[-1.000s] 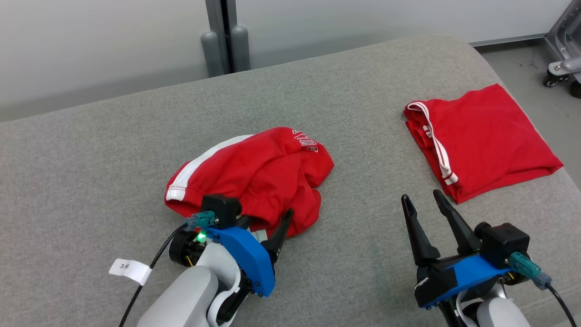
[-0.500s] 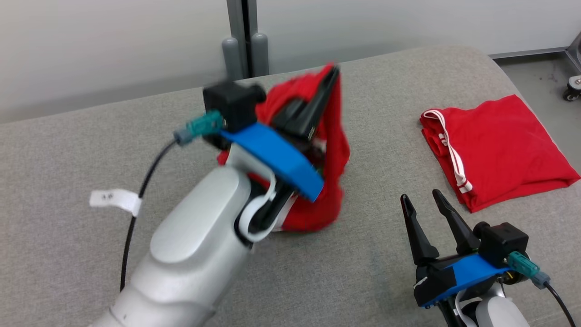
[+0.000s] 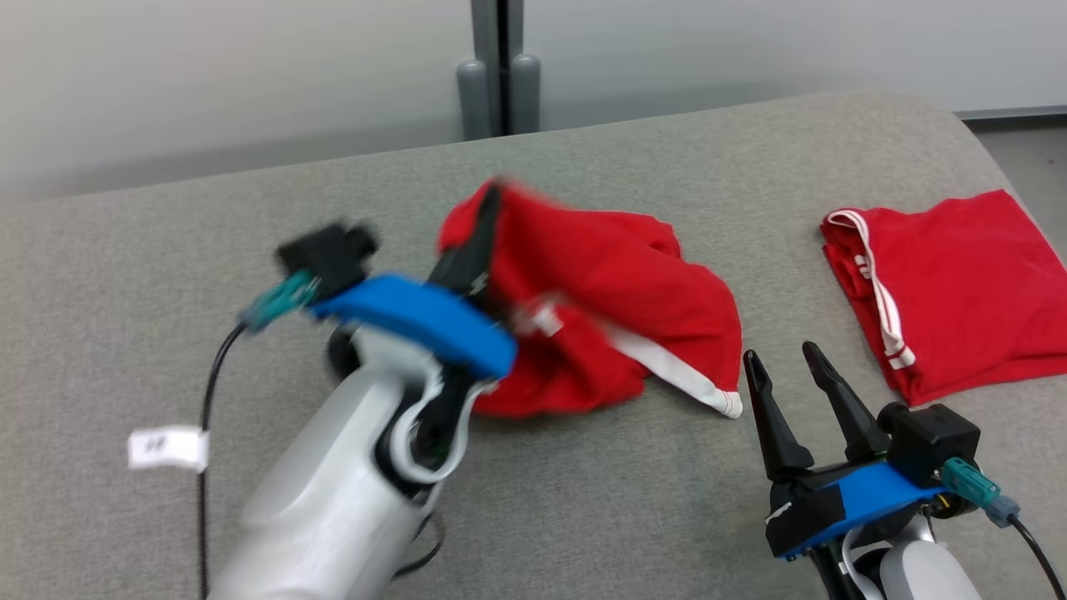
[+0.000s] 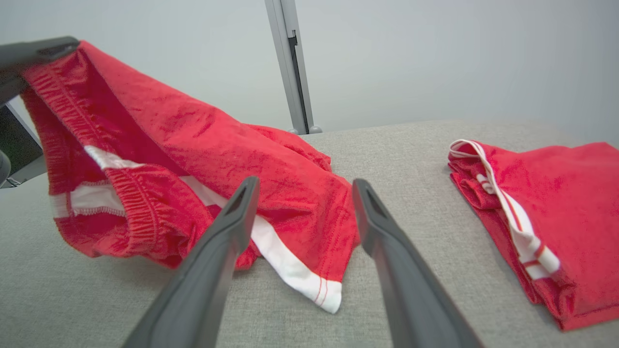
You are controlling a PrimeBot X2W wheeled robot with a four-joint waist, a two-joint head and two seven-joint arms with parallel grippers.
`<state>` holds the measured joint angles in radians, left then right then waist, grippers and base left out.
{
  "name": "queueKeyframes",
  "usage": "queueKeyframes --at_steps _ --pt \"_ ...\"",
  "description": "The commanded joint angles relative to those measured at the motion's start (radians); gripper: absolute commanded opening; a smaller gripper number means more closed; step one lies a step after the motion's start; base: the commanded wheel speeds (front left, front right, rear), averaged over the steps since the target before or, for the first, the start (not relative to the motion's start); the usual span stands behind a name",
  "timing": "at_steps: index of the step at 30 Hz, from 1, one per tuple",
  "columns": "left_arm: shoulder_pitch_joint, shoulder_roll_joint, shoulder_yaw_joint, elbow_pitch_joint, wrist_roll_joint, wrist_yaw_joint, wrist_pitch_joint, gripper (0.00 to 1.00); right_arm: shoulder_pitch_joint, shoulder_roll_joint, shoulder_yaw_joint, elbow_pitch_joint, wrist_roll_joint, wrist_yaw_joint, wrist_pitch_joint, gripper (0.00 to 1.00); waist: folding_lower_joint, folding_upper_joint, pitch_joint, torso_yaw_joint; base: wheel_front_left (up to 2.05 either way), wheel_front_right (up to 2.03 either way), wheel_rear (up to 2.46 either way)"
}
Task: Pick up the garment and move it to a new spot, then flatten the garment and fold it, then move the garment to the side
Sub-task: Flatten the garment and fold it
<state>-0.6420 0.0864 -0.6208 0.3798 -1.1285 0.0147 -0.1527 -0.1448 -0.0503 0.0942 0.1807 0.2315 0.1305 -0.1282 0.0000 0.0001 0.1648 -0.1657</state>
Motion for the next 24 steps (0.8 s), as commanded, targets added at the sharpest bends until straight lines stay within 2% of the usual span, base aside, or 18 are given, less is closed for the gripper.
queueKeyframes --at_steps 1,5,10,11,12,13,19,24 --pt "0.043 0.023 0.018 0.031 -0.015 0.014 0.0 0.0 -0.009 0.0 0.002 -0.004 -0.001 0.001 0.0 1.0 0.0 -0.0001 0.005 0.013 0.0 0.0 0.0" --pt "0.126 0.065 0.035 0.123 -0.021 0.028 -0.028 0.0 -0.014 -0.001 0.007 -0.008 -0.005 0.001 0.003 1.0 0.0 -0.0001 0.01 0.037 0.0 0.0 0.0" --pt "0.117 0.093 0.016 0.238 0.015 0.03 -0.039 0.0 -0.02 -0.001 0.013 -0.007 -0.007 0.001 0.009 1.0 0.0 -0.0001 0.007 0.056 0.0 0.0 0.0" --pt "0.107 0.1 0.005 0.263 0.036 0.035 -0.046 0.04 -0.02 -0.001 0.016 -0.006 -0.006 0.001 0.009 1.0 0.0 -0.0001 0.006 0.057 0.0 0.0 0.0" --pt "0.1 0.102 -0.003 0.285 0.051 0.036 -0.051 0.57 -0.022 -0.001 0.018 -0.005 -0.005 0.001 0.01 1.0 0.0 -0.0001 0.004 0.057 0.0 0.0 0.0" --pt "0.095 0.103 -0.013 0.303 0.062 0.031 -0.055 1.0 -0.022 -0.001 0.021 -0.005 -0.004 0.001 0.011 1.0 0.0 -0.0001 0.002 0.058 0.0 0.0 0.0" --pt "0.12 0.082 -0.043 0.355 0.06 -0.01 -0.031 1.0 -0.004 -0.001 0.021 -0.004 -0.009 0.001 0.018 1.0 0.0 -0.0001 -0.022 0.056 0.0 0.0 0.0" --pt "0.178 0.09 -0.077 0.303 0.054 -0.023 0.023 1.0 0.015 -0.001 0.011 -0.014 -0.014 0.001 0.024 1.0 0.0 -0.0001 -0.043 0.057 0.0 0.0 0.0"
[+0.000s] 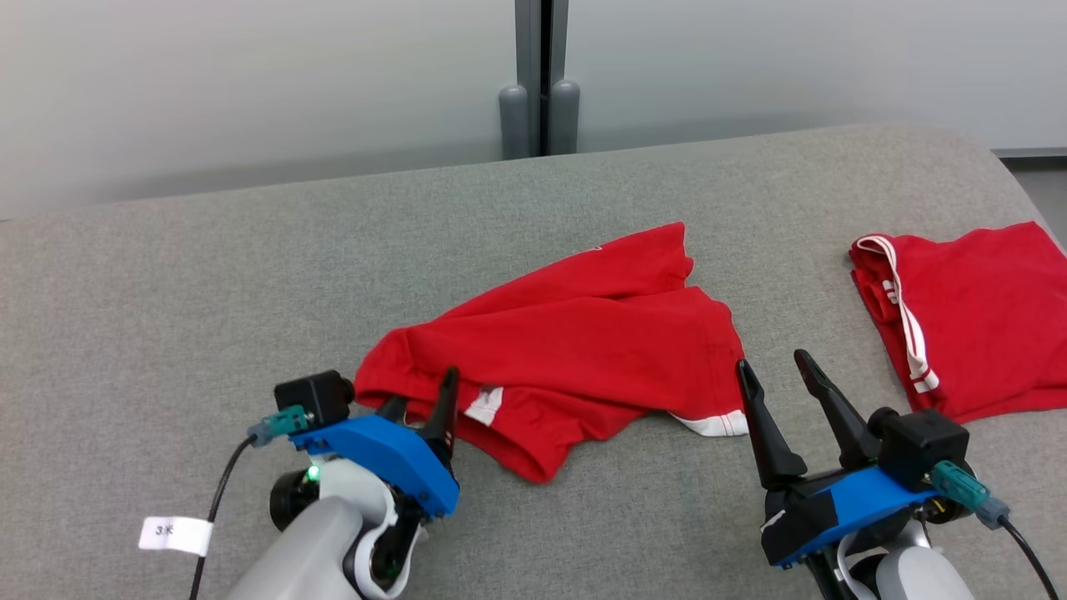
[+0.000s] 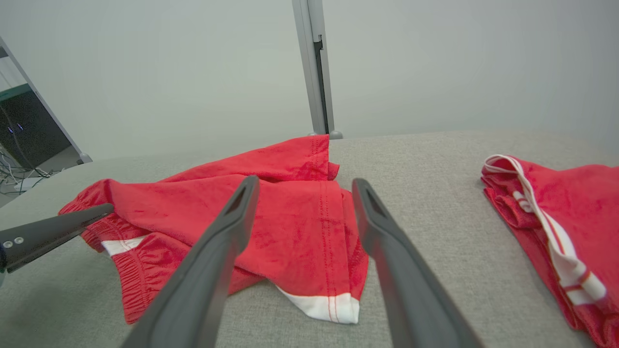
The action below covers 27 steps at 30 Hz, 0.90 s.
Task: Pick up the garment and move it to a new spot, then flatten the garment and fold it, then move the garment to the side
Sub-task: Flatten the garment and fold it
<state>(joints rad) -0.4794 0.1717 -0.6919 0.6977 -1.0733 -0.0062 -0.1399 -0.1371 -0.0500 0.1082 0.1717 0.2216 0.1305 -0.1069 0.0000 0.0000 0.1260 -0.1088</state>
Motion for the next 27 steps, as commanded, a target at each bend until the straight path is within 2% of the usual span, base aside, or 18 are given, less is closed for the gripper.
queueKeyframes --at_steps 1,9,15,22,23,24,25,27 --pt "0.032 0.008 -0.013 -0.033 -0.006 0.003 0.025 1.0 0.013 -0.001 -0.005 -0.008 -0.005 0.001 0.004 1.0 0.0 0.0 -0.008 0.001 0.0 0.0 0.0" --pt "0.108 0.044 -0.069 -0.194 0.021 0.075 0.105 1.0 0.026 -0.001 -0.001 -0.021 0.0 0.001 0.011 1.0 0.0 0.0 -0.02 0.002 0.0 0.0 0.0" --pt "0.102 0.054 -0.103 -0.215 0.064 0.129 0.121 1.0 0.014 -0.001 0.009 -0.021 0.006 0.001 0.009 1.0 0.0 0.0 -0.013 -0.019 0.0 0.0 0.0" --pt "0.08 0.042 -0.117 -0.206 0.083 0.135 0.122 1.0 0.011 -0.001 0.001 -0.022 0.006 0.001 0.0 1.0 0.0 0.0 0.003 -0.038 0.0 0.0 0.0" --pt "0.078 0.042 -0.119 -0.206 0.085 0.133 0.119 0.85 0.011 -0.001 -0.001 -0.023 0.006 0.001 -0.001 1.0 0.0 0.0 0.006 -0.039 0.0 0.0 0.0" --pt "0.075 0.043 -0.121 -0.207 0.093 0.132 0.113 0.45 0.012 -0.001 -0.003 -0.023 0.006 0.001 -0.002 1.0 0.0 0.0 0.009 -0.039 0.0 0.0 0.0" --pt "0.072 0.044 -0.124 -0.209 0.097 0.132 0.107 0.0 0.013 -0.001 -0.005 -0.025 0.006 0.001 -0.002 1.0 0.0 0.0 0.011 -0.038 0.0 0.0 0.0" --pt "0.064 0.05 -0.13 -0.212 0.106 0.126 0.103 0.0 0.016 -0.001 -0.009 -0.026 0.006 0.001 -0.004 1.0 0.0 0.0 0.016 -0.034 0.0 0.0 0.0"
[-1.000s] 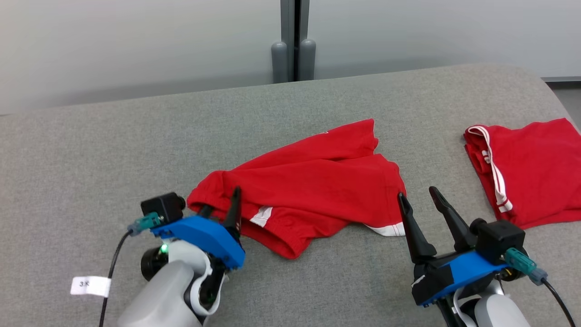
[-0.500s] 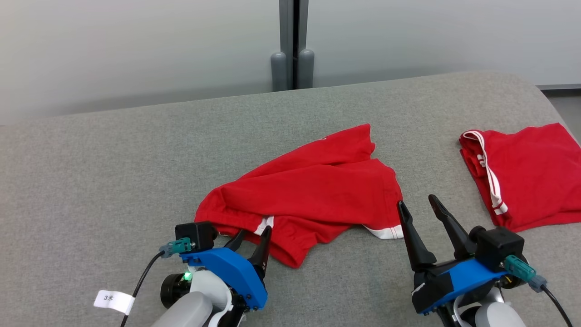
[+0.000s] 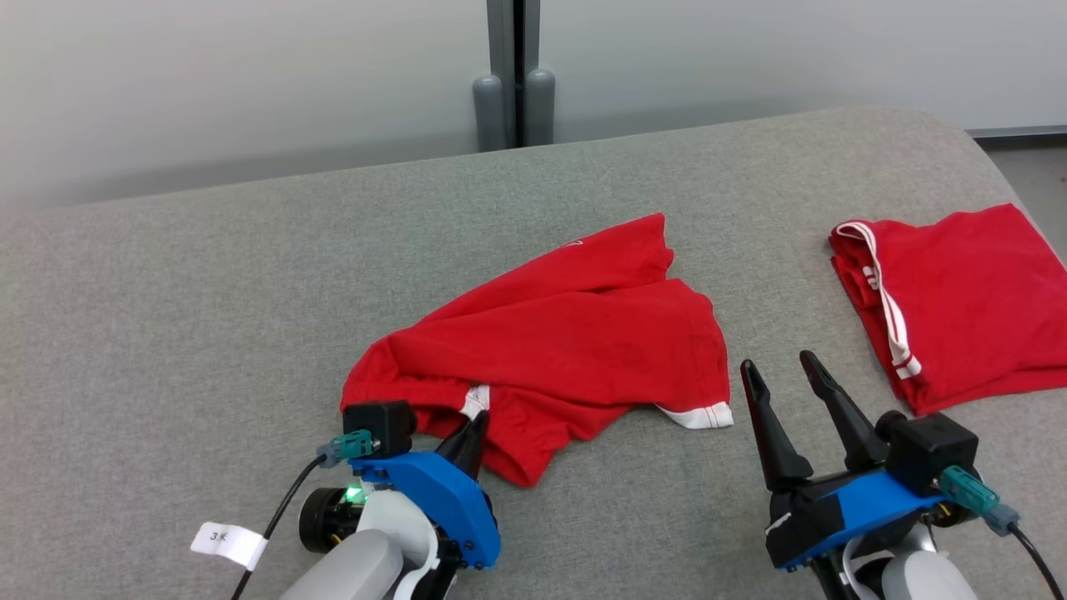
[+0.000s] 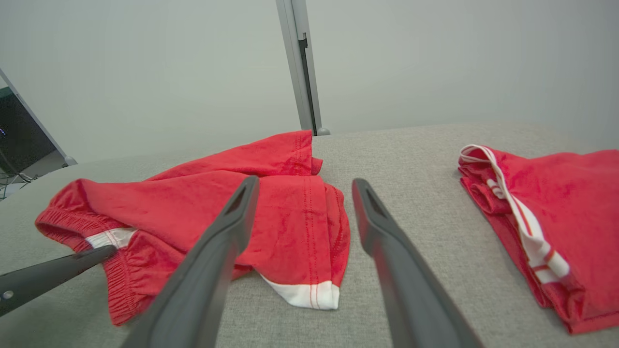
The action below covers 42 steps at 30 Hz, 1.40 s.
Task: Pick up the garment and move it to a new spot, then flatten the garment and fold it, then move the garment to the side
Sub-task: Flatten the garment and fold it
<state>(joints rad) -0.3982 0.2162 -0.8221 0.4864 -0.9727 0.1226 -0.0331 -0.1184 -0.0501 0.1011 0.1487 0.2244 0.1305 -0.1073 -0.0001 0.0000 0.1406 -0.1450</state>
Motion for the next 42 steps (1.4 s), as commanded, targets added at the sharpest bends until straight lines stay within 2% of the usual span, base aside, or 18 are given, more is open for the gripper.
queueKeyframes --at_steps 1,6,13,16,19,21,22,23,29,37,42 --pt "-0.019 0.01 -0.001 -0.004 0.006 -0.008 -0.005 0.0 -0.002 -0.001 -0.004 -0.003 0.004 0.001 -0.004 1.0 0.0001 0.0 0.003 0.005 0.0 0.0 0.0" --pt "0.009 0.063 -0.002 -0.052 -0.003 -0.018 0.024 0.0 -0.009 -0.001 -0.009 -0.004 0.006 0.001 -0.006 1.0 0.0001 0.0 0.006 0.025 0.0 0.0 0.0" --pt "0.073 0.269 0.025 -0.222 0.017 0.053 0.091 0.0 -0.004 -0.001 -0.022 -0.005 0.001 0.001 -0.006 1.0 0.0001 0.0 -0.001 0.057 0.0 0.0 0.0" --pt "0.094 0.338 0.043 -0.283 0.029 0.087 0.099 0.0 -0.001 -0.001 -0.025 -0.004 0.001 0.001 -0.004 1.0 0.0001 0.0 -0.003 0.069 0.0 0.0 0.0" --pt "0.107 0.372 0.045 -0.305 0.041 0.108 0.104 0.0 -0.007 -0.001 -0.02 -0.002 0.004 0.001 -0.001 1.0 0.0001 0.0 -0.005 0.073 0.0 0.0 0.0" --pt "0.11 0.373 0.035 -0.303 0.051 0.113 0.104 0.0 -0.012 -0.001 -0.016 -0.001 0.005 0.001 0.001 1.0 0.0001 0.0 -0.008 0.073 0.0 0.0 0.0" --pt "0.109 0.37 0.025 -0.301 0.06 0.111 0.1 0.76 -0.014 -0.001 -0.015 -0.001 0.006 0.001 0.002 1.0 0.0001 0.0 -0.009 0.073 0.0 0.0 0.0" --pt "0.114 0.362 0.017 -0.295 0.058 0.109 0.103 1.0 -0.015 -0.001 -0.015 -0.001 0.005 0.001 0.003 1.0 0.0001 0.0 -0.012 0.072 0.0 0.0 0.0" --pt "0.145 0.331 0.025 -0.278 0.052 0.117 0.047 1.0 0.0 -0.001 -0.026 -0.008 -0.006 0.001 0.008 1.0 0.0001 0.0 -0.028 0.067 0.0 0.0 0.0" --pt "0.207 0.305 0.128 -0.311 0.047 0.116 -0.186 1.0 0.031 -0.001 -0.05 -0.026 -0.017 0.001 0.023 1.0 0.0001 0.0 -0.055 0.077 0.0 0.0 0.0" --pt "0.226 0.276 0.223 -0.306 0.099 0.092 -0.231 1.0 0.046 -0.001 -0.056 -0.036 -0.022 0.001 0.035 1.0 0.0001 0.0 -0.075 0.09 0.0 0.0 0.0"
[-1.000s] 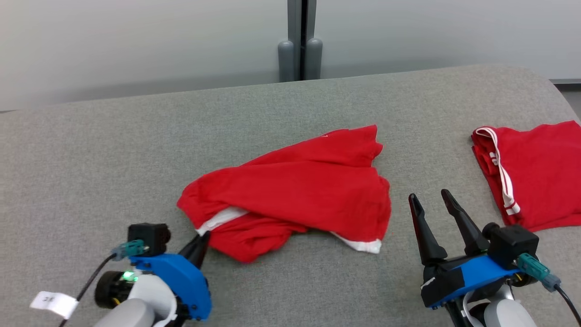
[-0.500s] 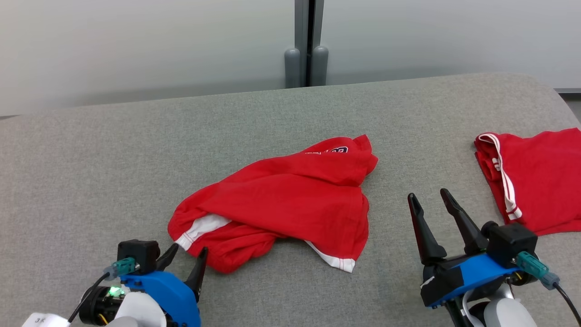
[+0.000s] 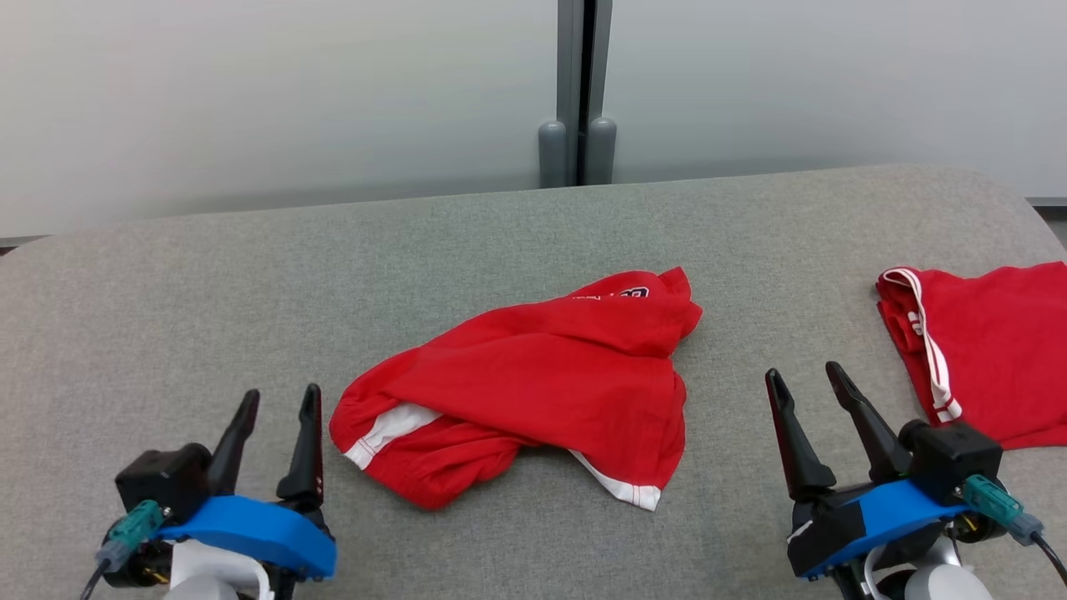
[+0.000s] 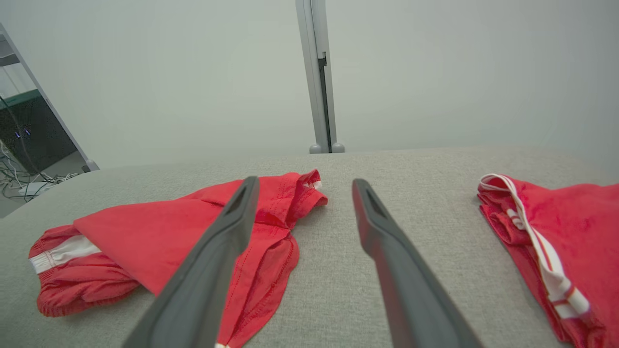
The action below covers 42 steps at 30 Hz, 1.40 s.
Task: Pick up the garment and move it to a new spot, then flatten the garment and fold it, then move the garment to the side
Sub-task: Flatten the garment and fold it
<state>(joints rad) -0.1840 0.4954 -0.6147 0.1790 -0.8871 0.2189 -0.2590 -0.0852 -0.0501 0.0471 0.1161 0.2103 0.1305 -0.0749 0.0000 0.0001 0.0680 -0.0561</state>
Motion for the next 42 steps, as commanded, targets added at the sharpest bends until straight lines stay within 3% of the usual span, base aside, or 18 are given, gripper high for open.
queueKeyframes --at_steps 1,6,13,26,32,42 --pt "0.011 -0.016 0.048 -0.006 0.04 -0.008 -0.006 1.0 0.014 -0.001 -0.002 -0.006 -0.008 0.001 0.004 1.0 0.0 -0.0001 -0.005 0.003 0.0 0.0 0.0" --pt "0.066 -0.089 0.203 -0.008 0.176 -0.046 -0.006 1.0 0.026 -0.001 0.006 -0.01 -0.009 0.001 0.015 1.0 0.0 -0.0001 -0.024 0.004 0.0 0.0 0.0" --pt "0.128 -0.16 0.301 0.04 0.278 -0.122 -0.007 1.0 0.044 -0.001 0.021 -0.008 -0.011 0.001 0.037 1.0 0.0 -0.0001 -0.04 0.001 0.0 0.0 0.0" --pt "0.11 -0.22 0.347 0.07 0.353 -0.181 -0.007 1.0 0.032 -0.001 0.156 0.107 0.055 0.001 0.202 1.0 0.0 -0.0001 0.005 0.035 0.0 0.0 0.0" --pt "0.086 -0.231 0.354 0.088 0.372 -0.2 -0.007 1.0 -0.067 -0.001 0.18 0.219 0.059 0.001 0.193 1.0 0.0 -0.0001 0.04 0.055 0.0 0.0 0.0" --pt "0.044 -0.243 0.354 0.112 0.391 -0.228 -0.007 1.0 -0.259 -0.001 0.125 0.443 0.046 0.001 0.137 1.0 0.0 -0.0001 0.07 0.093 0.0 0.0 0.0"
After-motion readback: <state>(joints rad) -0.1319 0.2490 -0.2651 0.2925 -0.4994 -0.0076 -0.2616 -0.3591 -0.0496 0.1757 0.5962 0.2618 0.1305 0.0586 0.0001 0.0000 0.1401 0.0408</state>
